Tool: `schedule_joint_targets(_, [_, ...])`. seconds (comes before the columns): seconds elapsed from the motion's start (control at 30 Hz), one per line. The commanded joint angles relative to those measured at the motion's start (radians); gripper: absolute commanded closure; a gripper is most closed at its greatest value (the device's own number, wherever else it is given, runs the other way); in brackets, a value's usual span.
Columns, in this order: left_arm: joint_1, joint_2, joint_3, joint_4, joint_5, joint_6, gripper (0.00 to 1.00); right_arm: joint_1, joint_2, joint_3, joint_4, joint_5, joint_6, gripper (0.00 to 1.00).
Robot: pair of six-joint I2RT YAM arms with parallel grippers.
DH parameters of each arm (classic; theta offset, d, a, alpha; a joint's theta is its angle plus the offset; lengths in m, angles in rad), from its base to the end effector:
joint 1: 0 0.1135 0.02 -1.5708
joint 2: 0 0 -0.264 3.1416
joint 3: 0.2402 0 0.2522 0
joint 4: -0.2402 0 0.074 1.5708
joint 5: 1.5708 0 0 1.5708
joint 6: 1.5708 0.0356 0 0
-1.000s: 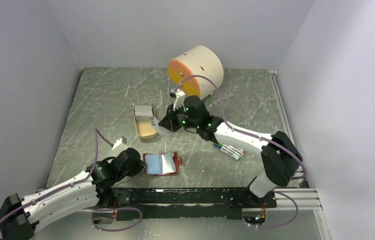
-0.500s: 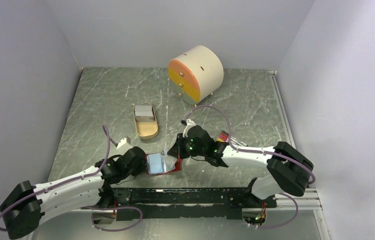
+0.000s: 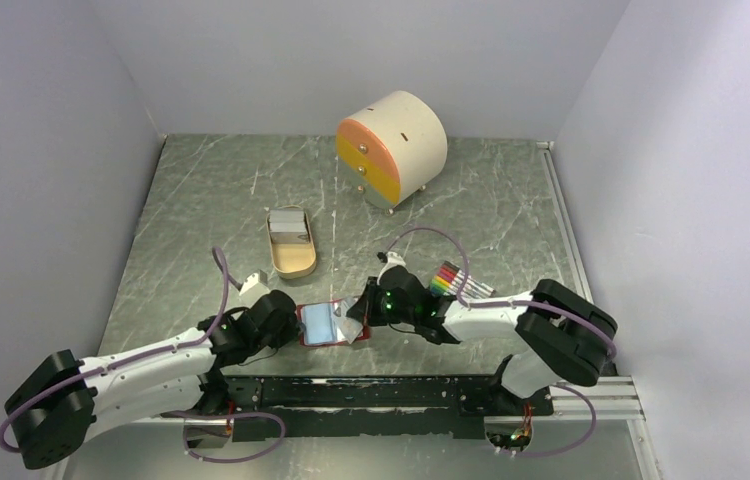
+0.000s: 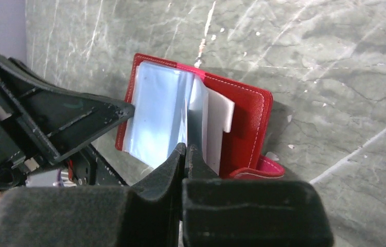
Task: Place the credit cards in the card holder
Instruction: Insert the credit card into the card holder.
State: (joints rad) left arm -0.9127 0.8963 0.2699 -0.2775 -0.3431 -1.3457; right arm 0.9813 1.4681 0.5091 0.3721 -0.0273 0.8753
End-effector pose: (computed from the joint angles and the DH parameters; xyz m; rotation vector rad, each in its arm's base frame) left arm 0.1044 -0.1155 0.1402 -0.6813 2.4015 -0.5958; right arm 0.1515 0.2283 0.1494 -0.1429 2.3668 1.0367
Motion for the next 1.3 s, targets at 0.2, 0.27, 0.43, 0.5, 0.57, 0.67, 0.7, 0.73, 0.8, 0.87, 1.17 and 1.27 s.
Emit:
schedule_joint_targets(0.2, [-0.005,-0.009,-0.023,0.026,0.029,0.019,0.91,0.0,0.026,-0.071,0.21,0.066,0.123,1.0])
schedule_joint_targets(0.27, [-0.005,-0.013,-0.024,0.023,0.028,0.019,0.91,0.0,0.034,-0.068,0.212,0.053,0.127,1.0])
schedule_joint_targets(0.43, [-0.005,-0.02,-0.034,0.049,0.043,0.033,0.91,-0.001,0.077,-0.096,0.326,0.017,0.141,1.0])
schedule_joint_targets(0.5, [-0.005,-0.017,-0.033,0.05,0.044,0.033,0.91,-0.005,0.102,-0.109,0.395,-0.016,0.151,1.0])
schedule_joint_targets(0.57, [-0.005,-0.015,-0.028,0.038,0.043,0.032,0.91,-0.005,0.113,-0.106,0.397,-0.022,0.162,1.0])
schedule_joint_targets(0.67, [-0.005,-0.021,-0.027,0.035,0.044,0.035,0.91,-0.006,0.12,-0.103,0.362,0.006,0.185,1.0])
schedule_joint_targets(0.7, [-0.005,-0.023,-0.029,0.036,0.044,0.036,0.91,-0.007,0.128,-0.108,0.37,0.01,0.193,1.0])
schedule_joint_targets(0.73, [-0.005,-0.025,-0.029,0.037,0.044,0.037,0.91,-0.008,0.136,-0.114,0.381,0.011,0.199,0.99])
schedule_joint_targets(0.8, [-0.005,-0.023,-0.026,0.037,0.043,0.04,0.91,-0.008,0.151,-0.12,0.401,0.012,0.205,1.0])
schedule_joint_targets(0.87, [-0.005,-0.019,-0.024,0.036,0.042,0.042,0.91,-0.01,0.165,-0.124,0.423,0.012,0.209,1.0])
schedule_joint_targets(1.17, [-0.005,-0.029,-0.039,0.052,0.063,0.03,0.91,-0.012,0.195,-0.19,0.579,0.059,0.257,1.0])
schedule_joint_targets(1.27, [-0.006,-0.031,-0.047,0.06,0.069,0.028,0.91,-0.011,0.23,-0.195,0.631,0.048,0.273,1.0])
